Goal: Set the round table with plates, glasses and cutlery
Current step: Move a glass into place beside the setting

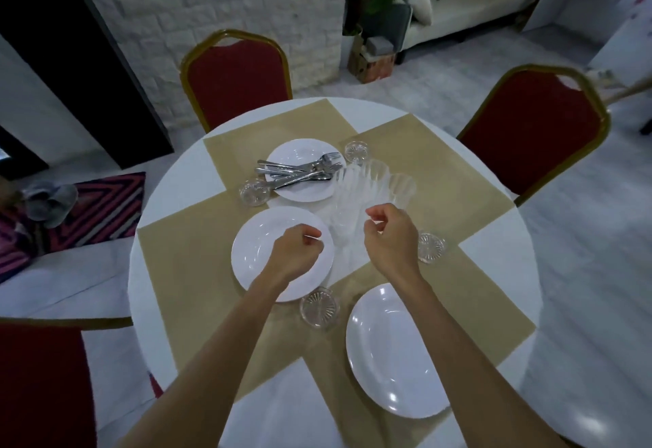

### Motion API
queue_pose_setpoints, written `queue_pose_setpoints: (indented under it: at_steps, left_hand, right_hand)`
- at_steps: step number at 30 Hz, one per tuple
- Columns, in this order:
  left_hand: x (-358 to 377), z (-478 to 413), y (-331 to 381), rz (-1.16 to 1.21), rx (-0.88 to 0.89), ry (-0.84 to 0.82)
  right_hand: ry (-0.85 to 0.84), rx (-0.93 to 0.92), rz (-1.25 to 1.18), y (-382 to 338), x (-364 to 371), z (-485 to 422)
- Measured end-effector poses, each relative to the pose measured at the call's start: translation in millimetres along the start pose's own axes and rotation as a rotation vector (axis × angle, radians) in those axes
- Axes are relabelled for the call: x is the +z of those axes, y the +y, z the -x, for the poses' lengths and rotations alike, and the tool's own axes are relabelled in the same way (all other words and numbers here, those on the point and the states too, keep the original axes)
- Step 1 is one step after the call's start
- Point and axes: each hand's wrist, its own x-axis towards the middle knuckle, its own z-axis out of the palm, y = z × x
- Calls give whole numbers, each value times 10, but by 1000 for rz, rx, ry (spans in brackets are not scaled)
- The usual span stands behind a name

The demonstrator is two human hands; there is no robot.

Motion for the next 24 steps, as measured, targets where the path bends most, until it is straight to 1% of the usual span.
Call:
queue_pose_setpoints:
  at_steps: [7, 9, 11, 14, 18, 24]
  left_hand:
    - [-226, -308, 256, -30, 76, 7]
    - [-270, -380, 276, -13, 90, 2]
    - [-276, -429, 279, 1, 95, -13]
    - [-188, -486, 275, -12, 99, -47]
    - [11, -491, 296, -28, 99, -103]
    - [176, -459, 272, -77, 92, -141]
  right_hand:
    - [-24, -92, 70, -332, 225, -334]
    - [18, -66, 151, -304, 196, -424]
    - [34, 9, 271, -221, 134, -461]
    - [-36, 121, 423, -67, 94, -440]
    - [-107, 148, 444, 63, 148, -421]
    - [-141, 117, 444, 110, 175, -428]
